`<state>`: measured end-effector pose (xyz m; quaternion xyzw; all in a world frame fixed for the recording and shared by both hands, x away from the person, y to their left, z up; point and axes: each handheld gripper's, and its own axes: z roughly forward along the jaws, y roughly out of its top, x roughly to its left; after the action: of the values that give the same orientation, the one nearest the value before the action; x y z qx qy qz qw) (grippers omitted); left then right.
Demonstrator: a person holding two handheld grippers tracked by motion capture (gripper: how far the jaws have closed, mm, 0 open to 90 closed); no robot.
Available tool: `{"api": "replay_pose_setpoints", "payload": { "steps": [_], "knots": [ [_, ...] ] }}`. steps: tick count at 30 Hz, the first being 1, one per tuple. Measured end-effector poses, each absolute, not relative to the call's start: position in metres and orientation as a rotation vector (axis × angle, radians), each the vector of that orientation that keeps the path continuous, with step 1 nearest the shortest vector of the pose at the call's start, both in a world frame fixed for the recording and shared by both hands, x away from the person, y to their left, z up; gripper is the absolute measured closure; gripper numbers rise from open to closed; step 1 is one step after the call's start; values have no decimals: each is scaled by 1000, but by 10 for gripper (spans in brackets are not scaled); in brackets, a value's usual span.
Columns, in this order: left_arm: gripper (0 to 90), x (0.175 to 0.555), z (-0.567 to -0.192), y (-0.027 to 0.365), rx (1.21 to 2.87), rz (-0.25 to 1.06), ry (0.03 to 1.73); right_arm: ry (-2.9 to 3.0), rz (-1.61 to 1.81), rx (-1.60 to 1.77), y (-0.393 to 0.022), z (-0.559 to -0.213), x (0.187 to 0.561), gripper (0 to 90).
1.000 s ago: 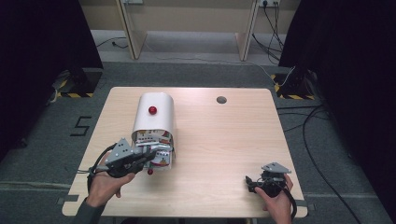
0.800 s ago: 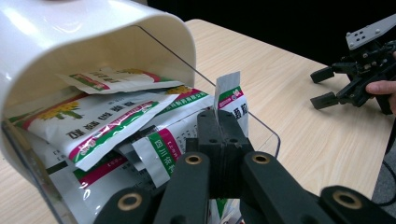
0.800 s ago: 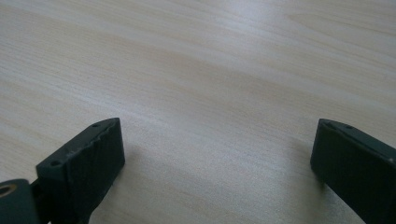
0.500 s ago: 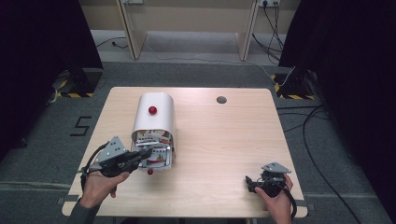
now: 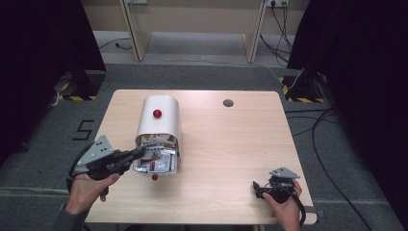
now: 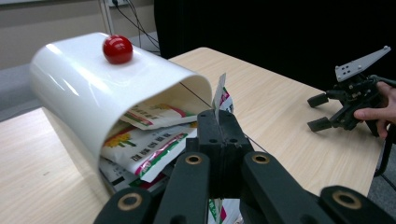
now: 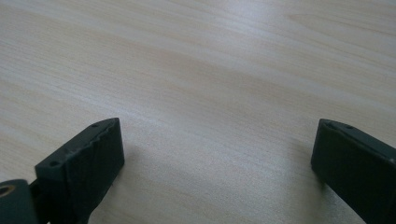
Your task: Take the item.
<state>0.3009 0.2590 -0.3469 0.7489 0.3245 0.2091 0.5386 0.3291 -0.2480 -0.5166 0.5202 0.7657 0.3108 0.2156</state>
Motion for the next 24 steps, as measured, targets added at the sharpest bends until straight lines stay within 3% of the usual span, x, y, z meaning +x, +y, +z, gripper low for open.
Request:
{"api": "replay_pose_setpoints", "payload": {
  "steps": [24],
  "knots": [
    [896,290,-333,314,1723,593,865,2123,861,1442,-248,-517,329,33]
  ]
}}
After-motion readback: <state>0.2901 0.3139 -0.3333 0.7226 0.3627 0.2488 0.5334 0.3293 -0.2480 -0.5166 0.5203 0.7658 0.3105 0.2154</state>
